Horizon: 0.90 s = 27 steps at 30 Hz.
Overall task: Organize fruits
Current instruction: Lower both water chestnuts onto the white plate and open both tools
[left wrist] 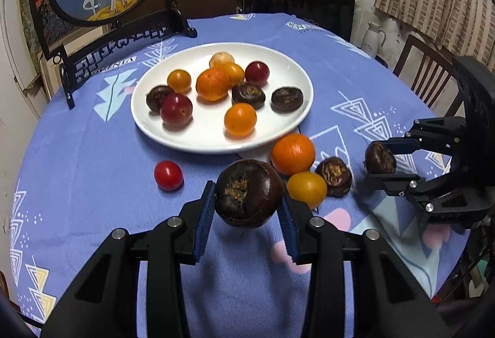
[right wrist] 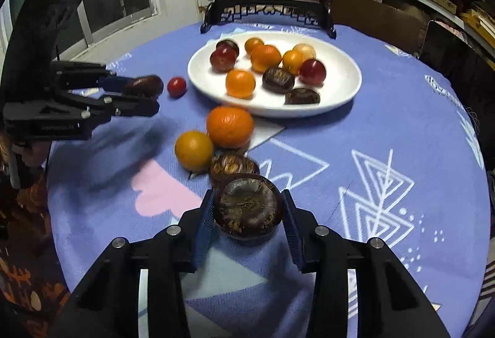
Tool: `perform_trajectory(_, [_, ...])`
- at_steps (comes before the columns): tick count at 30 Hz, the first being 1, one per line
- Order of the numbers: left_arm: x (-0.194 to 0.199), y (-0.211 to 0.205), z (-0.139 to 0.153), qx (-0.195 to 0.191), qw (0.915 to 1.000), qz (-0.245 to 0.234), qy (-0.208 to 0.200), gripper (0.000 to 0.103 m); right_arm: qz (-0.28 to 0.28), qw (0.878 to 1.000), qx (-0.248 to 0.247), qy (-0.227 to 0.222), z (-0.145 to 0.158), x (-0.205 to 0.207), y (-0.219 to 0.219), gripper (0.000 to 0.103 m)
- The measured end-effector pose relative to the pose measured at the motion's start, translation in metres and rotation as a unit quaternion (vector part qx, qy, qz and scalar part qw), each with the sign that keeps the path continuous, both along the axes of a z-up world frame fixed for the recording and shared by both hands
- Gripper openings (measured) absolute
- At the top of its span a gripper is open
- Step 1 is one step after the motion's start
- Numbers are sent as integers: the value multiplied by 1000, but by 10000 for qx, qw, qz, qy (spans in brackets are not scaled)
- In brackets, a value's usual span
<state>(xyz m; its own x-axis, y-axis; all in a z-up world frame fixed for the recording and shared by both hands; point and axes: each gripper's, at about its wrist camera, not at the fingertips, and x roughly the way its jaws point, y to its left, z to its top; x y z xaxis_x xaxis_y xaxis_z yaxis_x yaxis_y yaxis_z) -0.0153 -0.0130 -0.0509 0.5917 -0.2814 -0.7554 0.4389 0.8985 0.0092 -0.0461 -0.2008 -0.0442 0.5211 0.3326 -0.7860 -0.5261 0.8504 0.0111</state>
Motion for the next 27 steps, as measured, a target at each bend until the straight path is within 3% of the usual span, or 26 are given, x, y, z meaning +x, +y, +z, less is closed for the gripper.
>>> perform_trajectory(11, [62, -9, 53, -144, 9970, 551, -532, 38, -262, 9944, 547, -869, 74, 53, 8, 43])
perform_trajectory(16, [98, -17, 52, 65, 9948, 846, -569, 38, -379, 9931, 774, -801, 77, 93, 13, 43])
perform_trajectory(27, [150, -20, 27, 331, 9926, 1111, -371, 38, -487, 9944, 796, -496, 53, 149, 23, 43])
